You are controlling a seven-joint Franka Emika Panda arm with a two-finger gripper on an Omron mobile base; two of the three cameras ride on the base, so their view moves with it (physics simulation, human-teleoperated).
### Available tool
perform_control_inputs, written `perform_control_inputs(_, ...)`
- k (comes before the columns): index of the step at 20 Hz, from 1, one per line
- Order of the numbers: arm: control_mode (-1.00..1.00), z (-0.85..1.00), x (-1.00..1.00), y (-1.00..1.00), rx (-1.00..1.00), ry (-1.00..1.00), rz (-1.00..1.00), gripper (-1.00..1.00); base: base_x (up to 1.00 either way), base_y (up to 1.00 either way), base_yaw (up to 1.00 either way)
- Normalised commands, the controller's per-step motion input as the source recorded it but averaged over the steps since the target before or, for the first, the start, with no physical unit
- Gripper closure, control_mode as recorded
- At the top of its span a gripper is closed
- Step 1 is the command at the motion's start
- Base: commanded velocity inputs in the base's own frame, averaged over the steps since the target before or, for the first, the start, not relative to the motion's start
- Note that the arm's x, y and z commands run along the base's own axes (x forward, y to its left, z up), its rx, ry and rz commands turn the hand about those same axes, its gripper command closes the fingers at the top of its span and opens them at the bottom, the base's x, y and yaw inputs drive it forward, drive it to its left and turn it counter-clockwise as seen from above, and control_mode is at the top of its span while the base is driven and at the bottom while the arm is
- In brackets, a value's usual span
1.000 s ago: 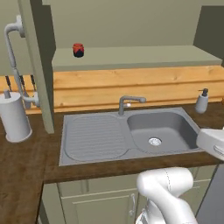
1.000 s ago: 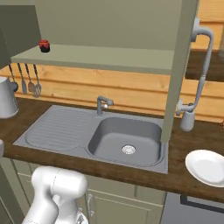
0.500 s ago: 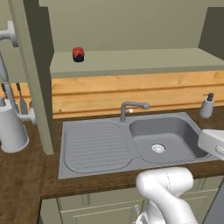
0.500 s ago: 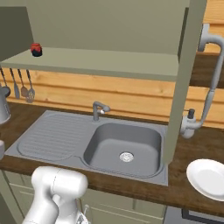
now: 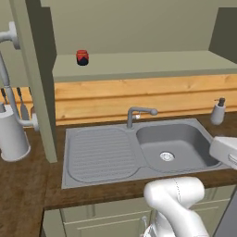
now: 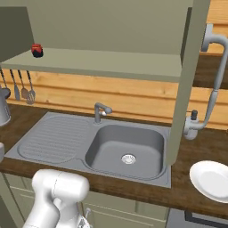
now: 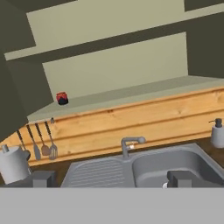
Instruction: From the different types of pastries on the counter, select a croissant and place it on the cutting board. Then retrieve a jar of jam from the cabinet and place it alongside the croissant on the cutting board.
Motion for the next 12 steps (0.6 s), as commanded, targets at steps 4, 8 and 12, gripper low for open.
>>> perform_control_inputs(4, -1.00, 0.92, 0.14, 0.20, -0.04, 0.12, 0.00, -1.00, 0.00, 0.00, 0.00)
perform_control_inputs(8, -1.00, 1.00, 0.26, 0.38, -0.14, 0.06, 0.03, -1.00, 0.00, 0.00, 0.00)
perform_control_inputs(12, -1.00, 0.46, 0.13, 0.35, -0.10, 0.03, 0.07, -1.00, 0.00, 0.00, 0.00)
